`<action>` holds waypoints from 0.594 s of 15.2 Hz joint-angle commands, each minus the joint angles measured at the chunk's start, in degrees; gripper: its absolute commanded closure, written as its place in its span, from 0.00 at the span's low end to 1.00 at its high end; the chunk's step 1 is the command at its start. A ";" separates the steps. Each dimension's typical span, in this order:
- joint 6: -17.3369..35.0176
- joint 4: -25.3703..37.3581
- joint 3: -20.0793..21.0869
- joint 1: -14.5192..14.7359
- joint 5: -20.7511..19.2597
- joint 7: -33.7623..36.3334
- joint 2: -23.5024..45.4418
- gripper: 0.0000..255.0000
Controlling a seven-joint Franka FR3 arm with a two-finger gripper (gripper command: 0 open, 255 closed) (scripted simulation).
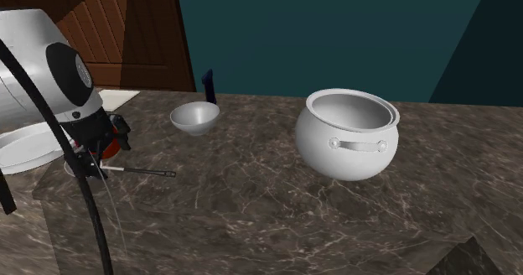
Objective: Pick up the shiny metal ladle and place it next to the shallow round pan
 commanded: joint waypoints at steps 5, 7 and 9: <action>-4.34 2.69 0.09 0.05 0.22 -0.20 -1.62 0.00; -4.34 2.69 0.09 0.05 0.22 -0.20 -1.62 0.00; -4.34 2.69 0.09 0.05 0.22 -0.20 -1.62 0.00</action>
